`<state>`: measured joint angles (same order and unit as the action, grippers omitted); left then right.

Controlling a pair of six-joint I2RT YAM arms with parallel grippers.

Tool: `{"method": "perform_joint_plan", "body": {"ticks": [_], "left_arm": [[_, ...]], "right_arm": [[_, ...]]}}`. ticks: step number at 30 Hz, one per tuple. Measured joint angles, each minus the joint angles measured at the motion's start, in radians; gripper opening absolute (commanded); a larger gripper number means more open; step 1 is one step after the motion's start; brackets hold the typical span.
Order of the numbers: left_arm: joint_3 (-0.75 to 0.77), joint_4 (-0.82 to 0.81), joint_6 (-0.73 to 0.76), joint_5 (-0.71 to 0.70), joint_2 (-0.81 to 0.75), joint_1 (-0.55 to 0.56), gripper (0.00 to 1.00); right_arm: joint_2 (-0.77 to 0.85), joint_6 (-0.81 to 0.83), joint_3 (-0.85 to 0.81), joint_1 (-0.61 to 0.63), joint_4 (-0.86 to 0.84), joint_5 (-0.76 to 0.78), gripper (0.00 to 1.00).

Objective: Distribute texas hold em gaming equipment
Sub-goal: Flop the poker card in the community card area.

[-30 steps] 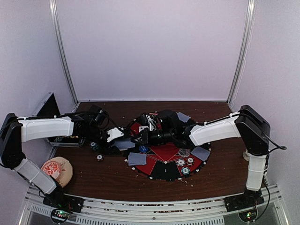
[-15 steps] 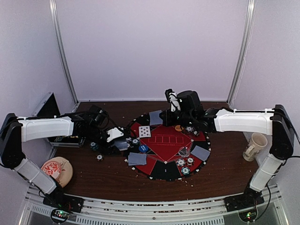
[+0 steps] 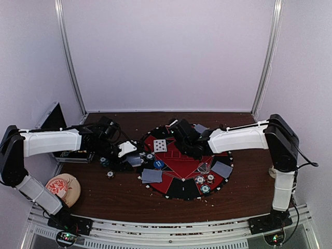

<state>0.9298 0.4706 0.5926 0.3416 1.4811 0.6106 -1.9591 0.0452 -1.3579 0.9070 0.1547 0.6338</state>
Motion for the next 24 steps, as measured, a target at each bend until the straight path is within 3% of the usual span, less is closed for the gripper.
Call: {"method": "perform_joint_plan", "body": {"ticks": [10,24], "left_arm": [[0.000,0.000,-0.003,0.000,0.000,0.000,0.54],[0.000,-0.001,-0.003,0.000,0.000,0.000,0.54]], "right_arm": [[-0.122,0.229,0.001,0.031,-0.145,0.068,0.00],[-0.236,0.333,0.001,0.043,-0.261,-0.084,0.00]]}}
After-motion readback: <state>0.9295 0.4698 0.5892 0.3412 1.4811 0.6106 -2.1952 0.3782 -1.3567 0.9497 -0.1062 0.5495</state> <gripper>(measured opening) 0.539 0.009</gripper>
